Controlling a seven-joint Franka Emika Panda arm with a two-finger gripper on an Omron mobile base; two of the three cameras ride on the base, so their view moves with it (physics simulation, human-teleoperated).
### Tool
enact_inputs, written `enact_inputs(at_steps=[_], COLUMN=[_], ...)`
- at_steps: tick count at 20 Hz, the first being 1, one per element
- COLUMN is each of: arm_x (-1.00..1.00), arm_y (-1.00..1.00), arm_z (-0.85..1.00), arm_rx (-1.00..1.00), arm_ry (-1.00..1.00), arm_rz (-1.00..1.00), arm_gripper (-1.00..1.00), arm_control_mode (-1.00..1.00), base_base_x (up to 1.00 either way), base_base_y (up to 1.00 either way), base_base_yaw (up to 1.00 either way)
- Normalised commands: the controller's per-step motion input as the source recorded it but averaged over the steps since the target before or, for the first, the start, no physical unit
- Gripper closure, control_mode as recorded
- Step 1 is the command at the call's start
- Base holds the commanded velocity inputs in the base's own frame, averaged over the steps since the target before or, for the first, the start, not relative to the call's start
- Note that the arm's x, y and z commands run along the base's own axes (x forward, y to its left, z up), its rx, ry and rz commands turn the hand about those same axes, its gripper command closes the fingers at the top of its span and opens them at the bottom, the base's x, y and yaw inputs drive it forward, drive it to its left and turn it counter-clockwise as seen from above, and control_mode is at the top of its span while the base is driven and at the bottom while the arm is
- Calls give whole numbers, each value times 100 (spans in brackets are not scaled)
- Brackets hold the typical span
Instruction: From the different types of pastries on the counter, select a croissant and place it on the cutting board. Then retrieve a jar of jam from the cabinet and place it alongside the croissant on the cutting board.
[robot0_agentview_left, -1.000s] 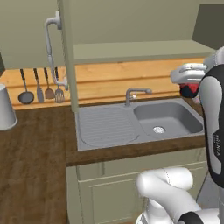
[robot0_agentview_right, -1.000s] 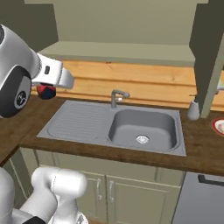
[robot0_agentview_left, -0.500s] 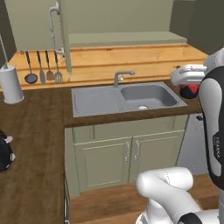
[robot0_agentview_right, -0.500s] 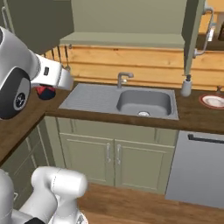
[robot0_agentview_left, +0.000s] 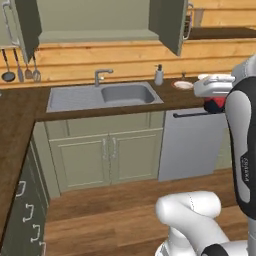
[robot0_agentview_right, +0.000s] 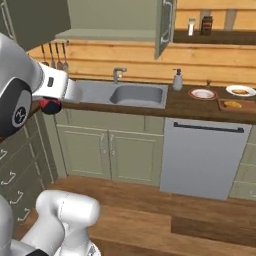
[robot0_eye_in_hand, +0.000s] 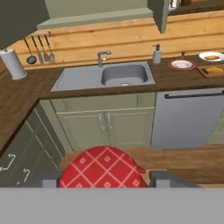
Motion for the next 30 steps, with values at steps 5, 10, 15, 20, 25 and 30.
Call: enact_inputs(at_steps=[5,10,15,20,25,30], arm_x=[0,0,0,0,0,0], arm_y=[0,0,0,0,0,0], arm_z=[0,0,0,0,0,0], arm_rx=[0,0,0,0,0,0], arm_ry=[0,0,0,0,0,0], arm_rz=[0,0,0,0,0,0], arm_gripper=[100,100,100,100,100,100], arm_control_mode=[100,100,100,100,100,100], base_base_x=[-44,-5,0,18,68,100], base_base_y=[-100,-100,-100,-100,-54,3], base_base_yaw=[0,0,3,9,4,0])
